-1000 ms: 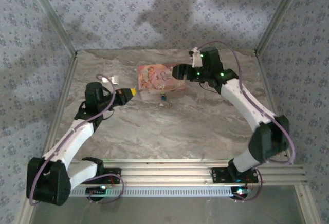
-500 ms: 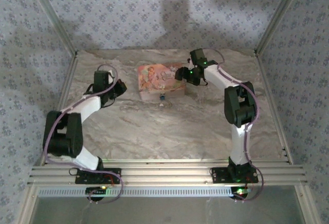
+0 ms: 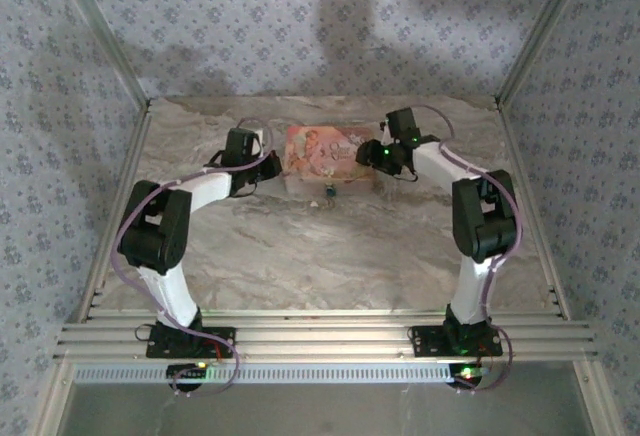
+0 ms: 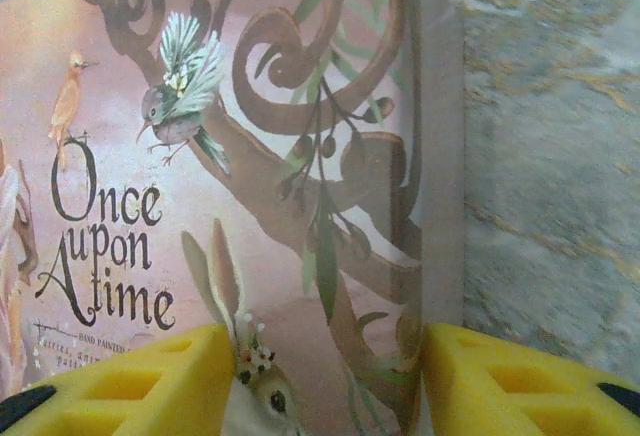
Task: Unlock a padlock with a key
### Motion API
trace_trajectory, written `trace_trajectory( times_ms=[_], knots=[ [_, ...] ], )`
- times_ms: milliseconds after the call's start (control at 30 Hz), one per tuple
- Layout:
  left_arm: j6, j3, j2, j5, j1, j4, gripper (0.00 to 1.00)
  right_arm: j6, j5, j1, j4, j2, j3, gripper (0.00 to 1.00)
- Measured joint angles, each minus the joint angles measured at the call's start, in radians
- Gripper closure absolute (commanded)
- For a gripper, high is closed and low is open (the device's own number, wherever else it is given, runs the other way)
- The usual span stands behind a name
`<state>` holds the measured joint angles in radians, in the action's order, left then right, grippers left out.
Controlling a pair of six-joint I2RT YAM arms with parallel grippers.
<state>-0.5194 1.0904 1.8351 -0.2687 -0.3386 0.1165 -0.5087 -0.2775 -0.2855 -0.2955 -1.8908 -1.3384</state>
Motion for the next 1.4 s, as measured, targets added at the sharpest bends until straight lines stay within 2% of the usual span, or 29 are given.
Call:
trace_trajectory(
  times_ms=[200, 400, 500, 700, 767, 967, 1167, 1267, 1400],
  knots=[
    [0.016, 0.002, 0.003, -0.005, -0.037, 0.008, 1.00, 0.002, 0.044, 0.000, -0.044, 0.074, 0.062, 0.33],
    [0.022, -0.037, -0.022, -0.038, -0.038, 0.016, 1.00, 0.002, 0.102, -0.038, -0.124, 0.164, 0.087, 0.28],
    [0.022, -0.082, -0.056, -0.061, -0.020, 0.014, 1.00, -0.002, 0.175, -0.097, -0.146, 0.243, 0.112, 0.28],
    [0.029, -0.155, -0.124, -0.089, 0.002, 0.010, 1.00, -0.050, 0.357, -0.289, -0.155, 0.364, 0.175, 0.25],
    [0.032, -0.167, -0.141, -0.103, 0.002, 0.007, 1.00, -0.064, 0.381, -0.325, -0.154, 0.365, 0.192, 0.26],
    [0.034, -0.219, -0.197, -0.117, 0.002, 0.009, 1.00, -0.118, 0.430, -0.344, -0.185, 0.342, 0.209, 0.29],
    [0.034, -0.288, -0.262, -0.138, 0.000, 0.020, 1.00, -0.205, 0.492, -0.497, -0.153, 0.342, 0.269, 0.32],
    [0.034, -0.305, -0.264, -0.146, -0.011, 0.032, 1.00, -0.237, 0.496, -0.553, -0.142, 0.296, 0.274, 0.32],
    [0.034, -0.314, -0.267, -0.151, -0.031, 0.042, 1.00, -0.256, 0.500, -0.552, -0.137, 0.190, 0.235, 0.34]
  ],
)
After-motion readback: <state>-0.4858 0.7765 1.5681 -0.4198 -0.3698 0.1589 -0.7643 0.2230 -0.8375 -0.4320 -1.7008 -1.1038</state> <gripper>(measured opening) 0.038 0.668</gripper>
